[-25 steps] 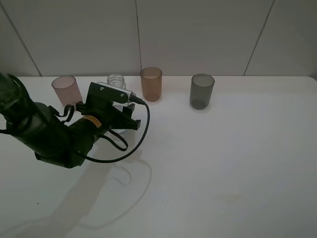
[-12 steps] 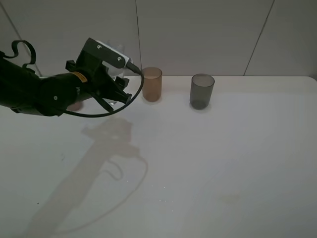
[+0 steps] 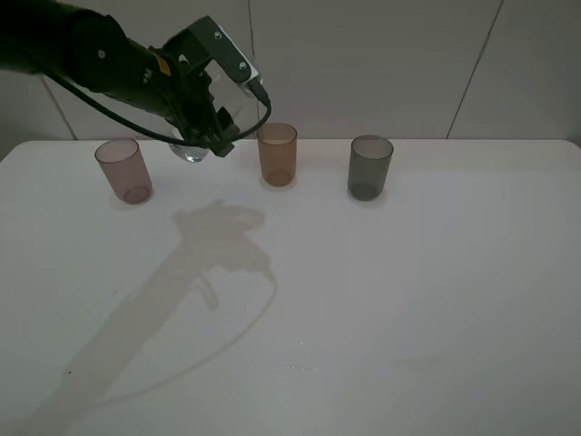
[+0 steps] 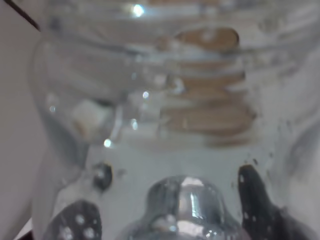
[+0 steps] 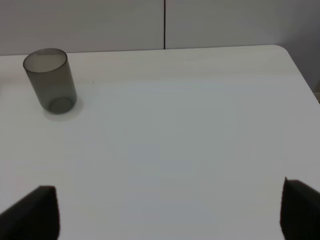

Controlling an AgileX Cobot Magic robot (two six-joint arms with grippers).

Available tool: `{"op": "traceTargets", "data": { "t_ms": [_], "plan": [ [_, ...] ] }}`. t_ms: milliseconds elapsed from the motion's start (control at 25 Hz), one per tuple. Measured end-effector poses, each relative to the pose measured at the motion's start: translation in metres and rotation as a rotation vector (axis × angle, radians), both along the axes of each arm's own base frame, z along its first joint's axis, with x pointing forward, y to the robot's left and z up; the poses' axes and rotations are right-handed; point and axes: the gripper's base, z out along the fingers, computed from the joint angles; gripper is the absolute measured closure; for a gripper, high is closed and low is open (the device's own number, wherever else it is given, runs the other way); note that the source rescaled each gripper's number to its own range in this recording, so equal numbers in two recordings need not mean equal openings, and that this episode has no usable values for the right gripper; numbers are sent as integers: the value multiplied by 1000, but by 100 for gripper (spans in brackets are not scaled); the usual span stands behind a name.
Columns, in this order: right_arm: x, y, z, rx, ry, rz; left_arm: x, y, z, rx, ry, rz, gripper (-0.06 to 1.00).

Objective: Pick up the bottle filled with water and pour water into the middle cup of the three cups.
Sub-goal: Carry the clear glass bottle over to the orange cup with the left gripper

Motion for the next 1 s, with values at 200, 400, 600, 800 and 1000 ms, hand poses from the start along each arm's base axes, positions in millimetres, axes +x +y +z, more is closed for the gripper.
{"op": "traceTargets", "data": {
  "t_ms": [200,400,600,800,1000],
  "plan": [
    [0,0,0,0,0,0,14,-4,-1,125,9,-51,92],
    [0,0,0,0,0,0,30,-6,-8,237,30,-67,92],
    [0,0,0,0,0,0,43,-9,-13,299,24,-69,92],
    [0,0,0,0,0,0,54,-10,-16,396,-2,-94,92],
    [0,0,0,0,0,0,61,-10,-21,472,-5,-102,92]
  ]
}}
